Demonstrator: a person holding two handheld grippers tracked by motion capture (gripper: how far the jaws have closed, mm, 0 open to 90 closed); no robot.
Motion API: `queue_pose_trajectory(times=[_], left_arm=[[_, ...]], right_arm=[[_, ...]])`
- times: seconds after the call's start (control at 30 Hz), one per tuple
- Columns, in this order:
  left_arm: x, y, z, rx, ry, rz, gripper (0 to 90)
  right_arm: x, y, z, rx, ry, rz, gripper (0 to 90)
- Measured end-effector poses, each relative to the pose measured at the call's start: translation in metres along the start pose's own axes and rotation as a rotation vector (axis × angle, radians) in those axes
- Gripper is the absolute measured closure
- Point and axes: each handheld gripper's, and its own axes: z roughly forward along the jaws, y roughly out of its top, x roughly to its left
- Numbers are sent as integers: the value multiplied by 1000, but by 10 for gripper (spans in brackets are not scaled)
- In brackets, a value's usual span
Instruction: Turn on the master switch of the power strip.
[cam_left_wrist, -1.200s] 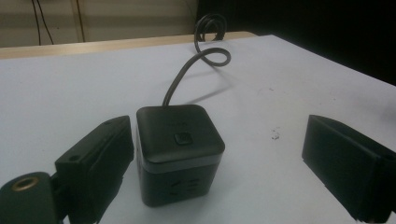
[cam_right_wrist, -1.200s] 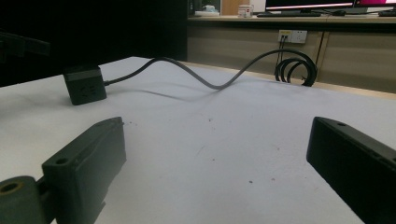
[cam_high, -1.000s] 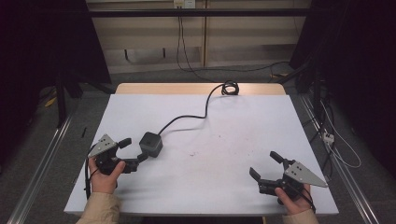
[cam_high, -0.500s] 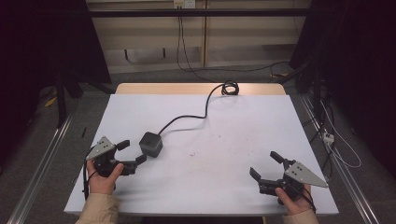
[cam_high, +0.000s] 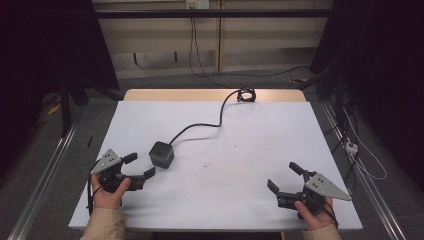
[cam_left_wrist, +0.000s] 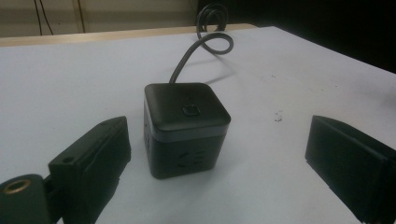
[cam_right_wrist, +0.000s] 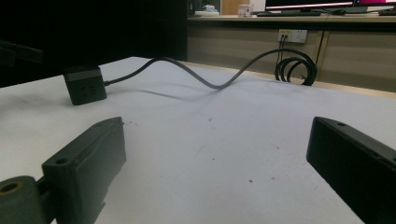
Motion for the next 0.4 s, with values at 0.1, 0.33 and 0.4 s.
queue_pose_trajectory(times=[0.1, 0.33, 0.4], left_arm=[[1, -2, -1, 3, 5, -1, 63], [3, -6, -4, 1, 18, -8, 63], [3, -6, -4, 1, 17, -11, 63]], right_arm=[[0, 0, 0, -1, 2, -1, 39], [1, 0, 2, 3, 7, -2, 39], [1, 0, 3, 3, 8, -2, 39]])
